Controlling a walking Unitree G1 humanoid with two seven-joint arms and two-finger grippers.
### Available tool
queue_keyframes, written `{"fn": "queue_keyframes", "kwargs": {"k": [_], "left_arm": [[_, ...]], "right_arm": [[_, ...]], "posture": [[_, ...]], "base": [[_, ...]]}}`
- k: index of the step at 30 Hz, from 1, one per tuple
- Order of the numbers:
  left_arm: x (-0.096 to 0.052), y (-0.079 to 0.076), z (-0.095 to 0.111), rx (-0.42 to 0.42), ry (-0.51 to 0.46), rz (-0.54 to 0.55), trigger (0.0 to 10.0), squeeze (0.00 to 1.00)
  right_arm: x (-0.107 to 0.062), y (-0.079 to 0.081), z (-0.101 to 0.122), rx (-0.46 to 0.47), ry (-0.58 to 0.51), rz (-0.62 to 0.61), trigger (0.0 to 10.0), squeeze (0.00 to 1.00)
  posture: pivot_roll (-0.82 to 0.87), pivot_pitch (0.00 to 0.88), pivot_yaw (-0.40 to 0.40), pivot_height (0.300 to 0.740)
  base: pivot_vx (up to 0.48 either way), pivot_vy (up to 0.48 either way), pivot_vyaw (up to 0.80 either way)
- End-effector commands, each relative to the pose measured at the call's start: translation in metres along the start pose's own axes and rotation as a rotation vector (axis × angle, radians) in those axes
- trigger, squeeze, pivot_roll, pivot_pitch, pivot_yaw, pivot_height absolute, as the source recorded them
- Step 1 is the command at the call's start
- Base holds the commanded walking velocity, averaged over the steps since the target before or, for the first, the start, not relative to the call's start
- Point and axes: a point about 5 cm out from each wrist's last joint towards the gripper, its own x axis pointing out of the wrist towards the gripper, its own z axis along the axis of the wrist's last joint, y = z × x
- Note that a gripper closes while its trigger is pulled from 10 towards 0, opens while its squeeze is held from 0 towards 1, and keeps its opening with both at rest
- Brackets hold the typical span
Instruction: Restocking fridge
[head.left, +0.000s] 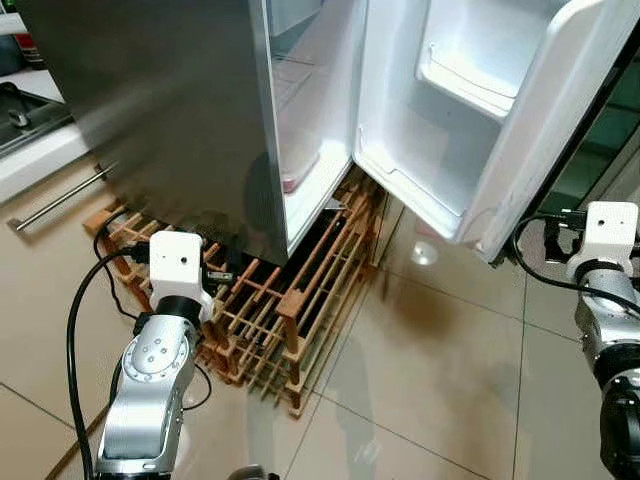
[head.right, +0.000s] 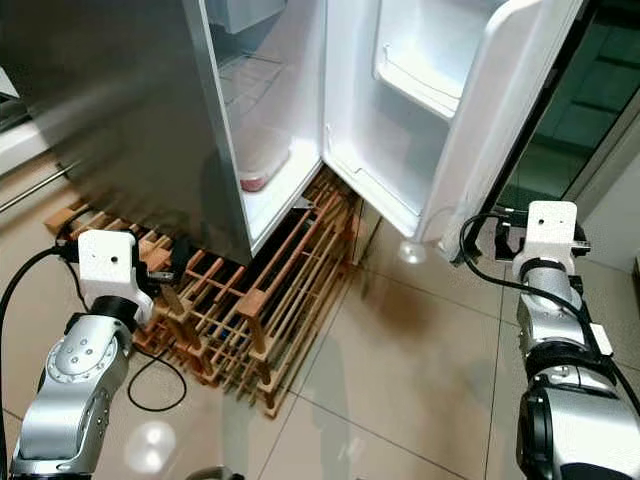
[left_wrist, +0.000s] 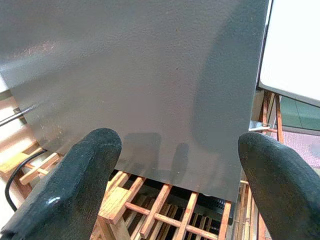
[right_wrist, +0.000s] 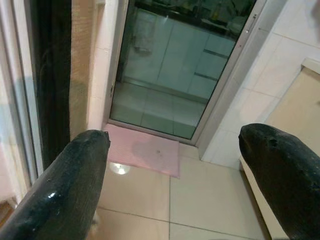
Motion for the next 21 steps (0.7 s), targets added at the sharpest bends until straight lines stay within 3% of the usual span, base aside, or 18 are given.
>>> {"fn": "queue_keyframes", "kwargs": {"k": [1,8,13,17,21], "left_arm": [[0.001,0.001,0.003,0.008,-0.004,-0.003,10.0,0.0],[-0.005,-0.002,0.006,-0.014,-0.03,-0.02,10.0,0.0],[-0.006,-0.012,0.006,-0.02,-0.038,-0.071,10.0,0.0],[-0.001,-0.014,0.012,-0.013,-0.066,-0.087,10.0,0.0],[0.0,-0.014,0.015,-0.007,-0.079,-0.09,10.0,0.0]], "right_arm": [[0.003,0.004,0.006,0.03,-0.006,0.015,10.0,0.0],[-0.015,0.067,0.006,0.128,-0.132,0.249,10.0,0.0],[-0.037,0.12,0.034,0.234,-0.305,0.476,10.0,0.0],[-0.036,0.127,0.039,0.219,-0.316,0.502,10.0,0.0],[-0.029,0.117,0.037,0.194,-0.285,0.47,10.0,0.0]], "posture": [[0.03,0.002,0.013,0.731],[0.03,0.013,0.0,0.731],[0.01,0.013,0.016,0.731],[0.03,0.001,0.015,0.731],[0.04,0.0,0.005,0.731]], "base": [[0.0,0.0,0.0],[0.0,0.0,0.0],[0.049,0.0,0.0],[0.352,0.194,0.0],[0.48,0.0,0.0]]}}
